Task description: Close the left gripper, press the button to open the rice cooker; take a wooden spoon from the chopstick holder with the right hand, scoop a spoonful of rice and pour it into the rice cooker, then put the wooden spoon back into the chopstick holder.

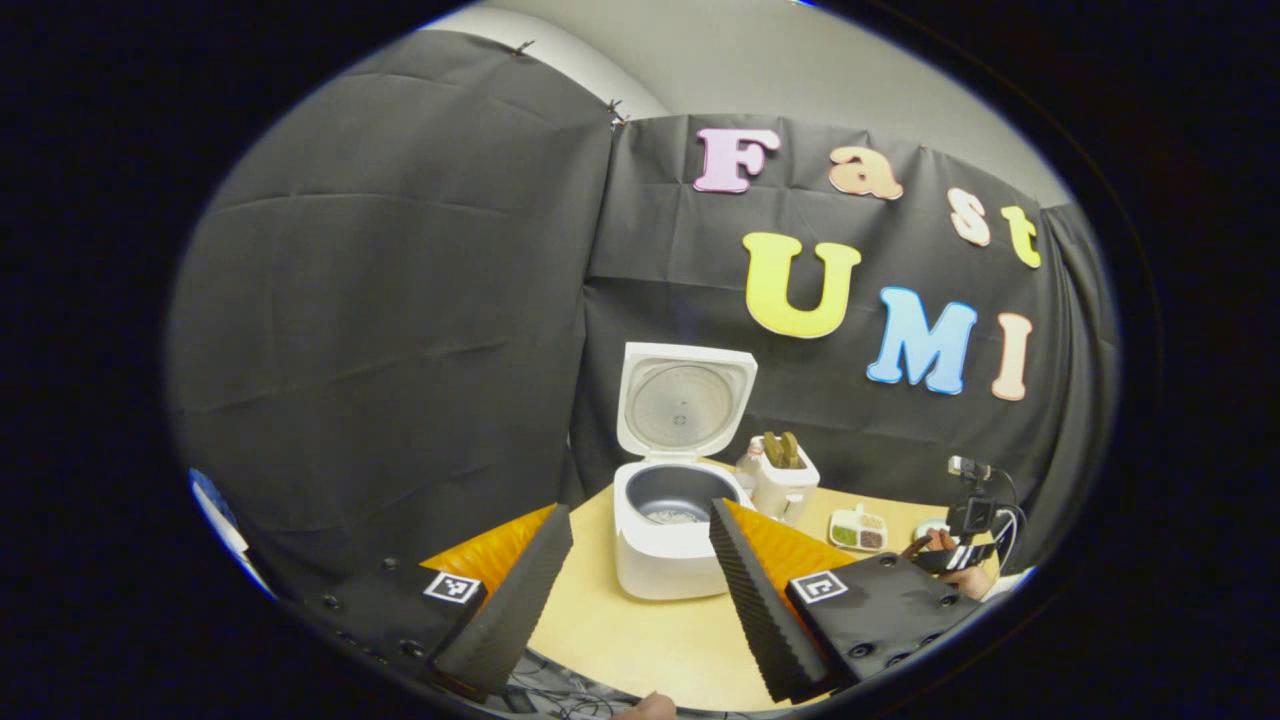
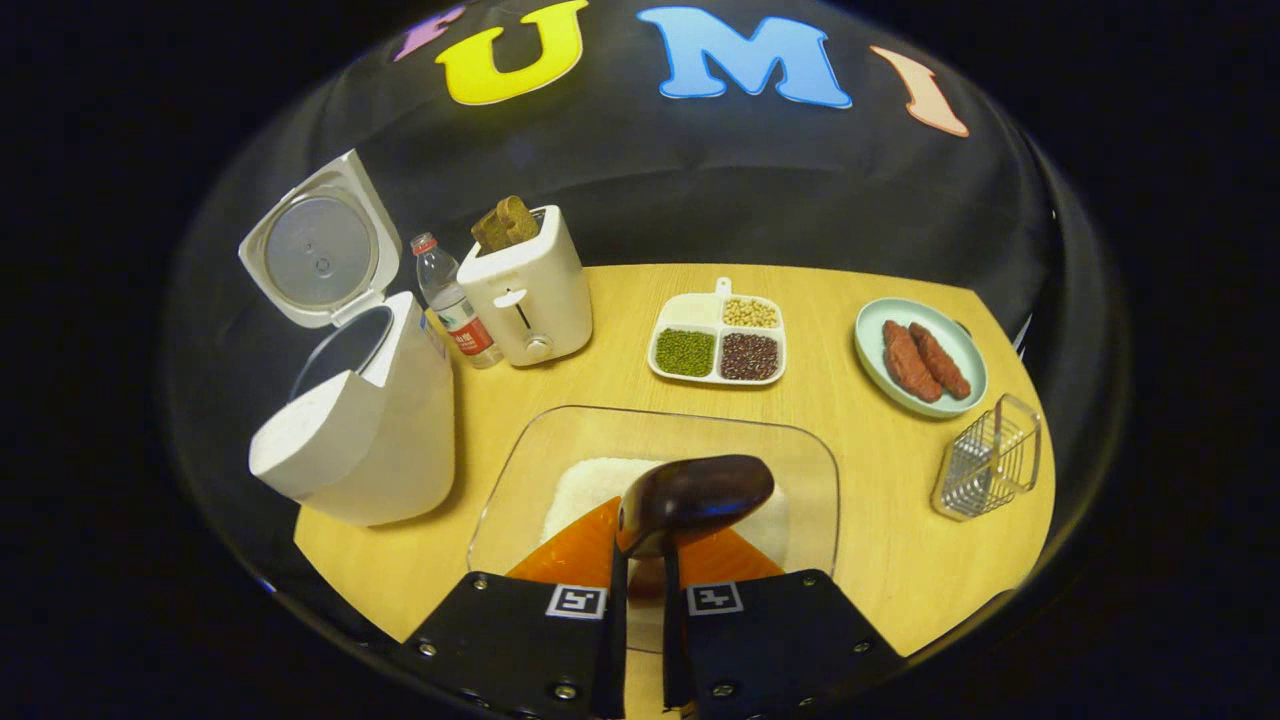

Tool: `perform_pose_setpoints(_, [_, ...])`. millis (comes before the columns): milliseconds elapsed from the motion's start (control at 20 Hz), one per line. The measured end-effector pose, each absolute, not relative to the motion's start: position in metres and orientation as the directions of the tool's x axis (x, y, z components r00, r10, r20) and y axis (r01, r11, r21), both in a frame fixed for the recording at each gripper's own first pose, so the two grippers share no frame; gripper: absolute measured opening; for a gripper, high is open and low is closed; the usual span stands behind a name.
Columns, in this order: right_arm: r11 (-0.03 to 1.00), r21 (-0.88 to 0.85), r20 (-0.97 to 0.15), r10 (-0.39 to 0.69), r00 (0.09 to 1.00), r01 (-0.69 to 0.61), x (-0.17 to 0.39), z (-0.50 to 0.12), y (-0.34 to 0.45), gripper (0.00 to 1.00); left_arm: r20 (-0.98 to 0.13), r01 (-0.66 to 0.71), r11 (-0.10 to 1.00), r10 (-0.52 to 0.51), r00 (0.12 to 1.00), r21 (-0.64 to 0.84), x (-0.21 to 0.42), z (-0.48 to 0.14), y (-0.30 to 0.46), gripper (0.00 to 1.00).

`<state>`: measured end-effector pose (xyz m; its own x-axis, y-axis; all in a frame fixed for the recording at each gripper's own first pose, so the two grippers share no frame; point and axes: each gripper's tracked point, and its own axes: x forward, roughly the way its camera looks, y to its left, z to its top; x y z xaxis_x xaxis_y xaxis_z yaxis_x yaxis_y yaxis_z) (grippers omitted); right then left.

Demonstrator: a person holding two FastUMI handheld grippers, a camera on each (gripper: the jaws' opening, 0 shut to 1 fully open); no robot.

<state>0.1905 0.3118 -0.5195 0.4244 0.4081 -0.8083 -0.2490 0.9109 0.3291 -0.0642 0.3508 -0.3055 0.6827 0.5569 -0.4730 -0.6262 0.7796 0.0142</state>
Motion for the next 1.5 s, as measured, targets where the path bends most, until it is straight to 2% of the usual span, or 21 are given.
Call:
perform_pose_setpoints(300, [0.872,0.438,-0.78,0.489,0.39,-0.216,0.18,-0.511,0.357,0.15,-0.474,-0.64,0.768,0.575,0.666,0.033,-0.075,-0.294,0.353,0.93])
perform_pose_setpoints(400, [0.873,0.452,-0.786,0.487,0.38,-0.184,0.182,-0.512,0.354,0.15,-0.47,-0.638,0.769,0.577,0.668,0.036,-0.075,-0.291,0.35,0.93])
perform_pose_setpoints(450, [0.867,0.476,-0.782,0.494,0.38,-0.149,0.184,-0.511,0.35,0.15,-0.465,-0.636,0.77,0.578,0.67,0.04,-0.075,-0.287,0.349,1.0])
perform_pose_setpoints(550, [0.844,0.533,-0.764,0.511,0.393,-0.06,0.192,-0.507,0.339,0.15,-0.458,-0.631,0.774,0.58,0.674,0.051,-0.074,-0.282,0.346,0.93])
perform_pose_setpoints(750, [0.836,0.549,-0.746,0.489,0.452,0.001,0.211,-0.499,0.301,0.15,-0.465,-0.619,0.783,0.571,0.677,0.059,-0.073,-0.285,0.342,1.0])
perform_pose_setpoints(900, [0.781,0.616,-0.715,0.504,0.485,0.097,0.221,-0.491,0.283,0.15,-0.466,-0.607,0.793,0.56,0.685,0.061,-0.069,-0.281,0.34,0.93])
perform_pose_setpoints(1150, [0.637,0.734,-0.653,0.57,0.499,0.234,0.217,-0.484,0.283,0.15,-0.457,-0.58,0.811,0.547,0.701,0.081,-0.056,-0.273,0.333,0.93])
perform_pose_setpoints(1200, [0.616,0.749,-0.64,0.58,0.504,0.242,0.218,-0.481,0.284,0.15,-0.454,-0.578,0.812,0.547,0.703,0.083,-0.055,-0.271,0.333,0.93])
perform_pose_setpoints(1250, [0.611,0.756,-0.632,0.585,0.508,0.236,0.219,-0.476,0.284,0.15,-0.453,-0.579,0.811,0.55,0.702,0.087,-0.055,-0.27,0.333,1.0])
perform_pose_setpoints(1500, [0.551,0.816,-0.547,0.643,0.536,0.174,0.226,-0.421,0.315,0.15,-0.457,-0.607,0.79,0.571,0.682,0.083,-0.064,-0.27,0.341,0.95])
